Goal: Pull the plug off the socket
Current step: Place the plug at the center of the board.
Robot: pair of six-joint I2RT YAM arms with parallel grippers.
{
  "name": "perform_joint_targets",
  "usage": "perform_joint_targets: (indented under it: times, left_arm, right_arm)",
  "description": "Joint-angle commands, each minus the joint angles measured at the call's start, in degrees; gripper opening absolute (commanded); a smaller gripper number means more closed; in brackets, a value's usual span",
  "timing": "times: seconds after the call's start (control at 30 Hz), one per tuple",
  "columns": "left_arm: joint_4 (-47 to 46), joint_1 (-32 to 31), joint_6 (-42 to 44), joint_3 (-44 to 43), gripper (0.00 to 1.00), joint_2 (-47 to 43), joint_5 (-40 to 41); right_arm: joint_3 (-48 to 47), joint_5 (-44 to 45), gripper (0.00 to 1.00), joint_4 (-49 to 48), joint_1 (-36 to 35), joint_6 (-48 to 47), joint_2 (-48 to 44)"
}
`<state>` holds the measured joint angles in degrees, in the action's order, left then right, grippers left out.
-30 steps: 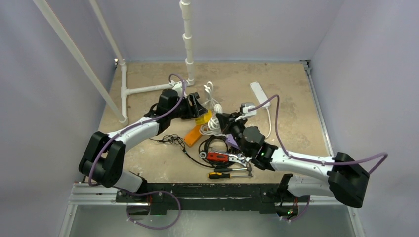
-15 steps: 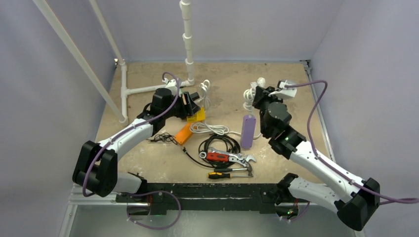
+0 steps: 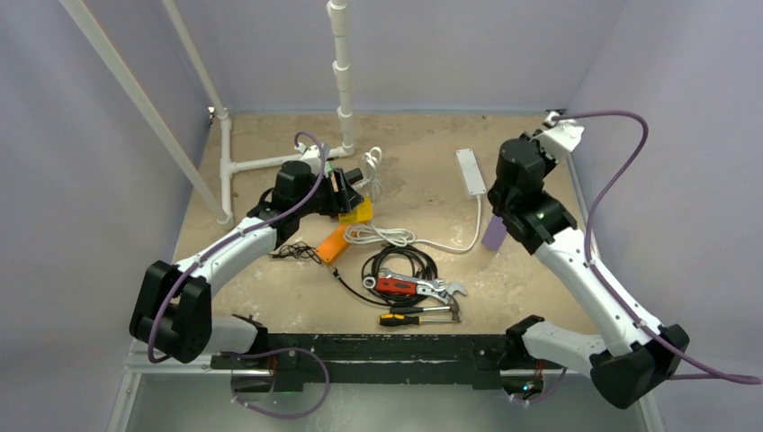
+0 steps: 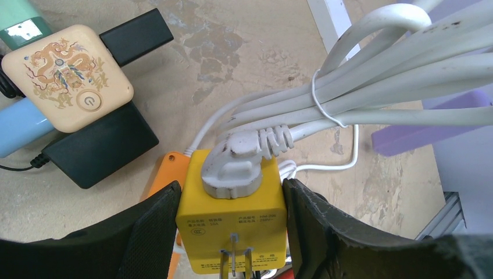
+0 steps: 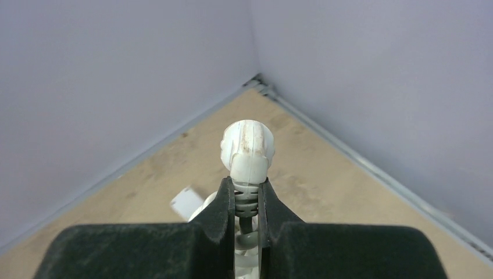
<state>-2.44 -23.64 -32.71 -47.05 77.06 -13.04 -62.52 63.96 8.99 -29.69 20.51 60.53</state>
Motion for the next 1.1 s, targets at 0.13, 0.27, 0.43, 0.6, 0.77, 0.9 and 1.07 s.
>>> perform_joint_targets:
  times: [0.13,0.27,0.43,0.6,0.77,0.9,1.07]
  left_arm:
    - [-4.06,0.44,1.63,-3.49,0.00,-4.16,-1.62]
    - [-4.01,0.44,2.12,-3.91,0.00,-4.32,-3.02]
    - [-4.79,0.44,2.18,-4.14,0.00,-3.56,-7.23]
    - [-5.55,0.44,1.46,-4.17,0.00,-2.35,-9.69]
    - [-6.34,0.35,1.38,-3.98,0.00,-1.78,-10.52]
    - [-6.26,0.35,1.43,-4.03,0.00,-1.56,-10.60]
    - [-5.99,0.35,1.55,-4.33,0.00,-0.80,-10.90]
  right_arm:
    - [-4.37,-1.39,0.00,-0.86,14.67,-3.33,7.58]
    - [-2.02,-11.64,0.00,-7.58,19.94,-5.59,10.06]
    - [1.20,-25.22,0.00,-15.25,27.37,-5.85,16.36]
    - [-1.02,-31.80,0.00,-16.03,31.24,-4.07,25.84]
    - [-2.15,-37.34,0.00,-17.48,33.07,-1.98,31.59]
    - [-2.38,-42.75,0.04,-18.57,35.36,-0.41,36.56]
    - [-1.86,-44.28,0.33,-19.15,36.62,0.72,40.43]
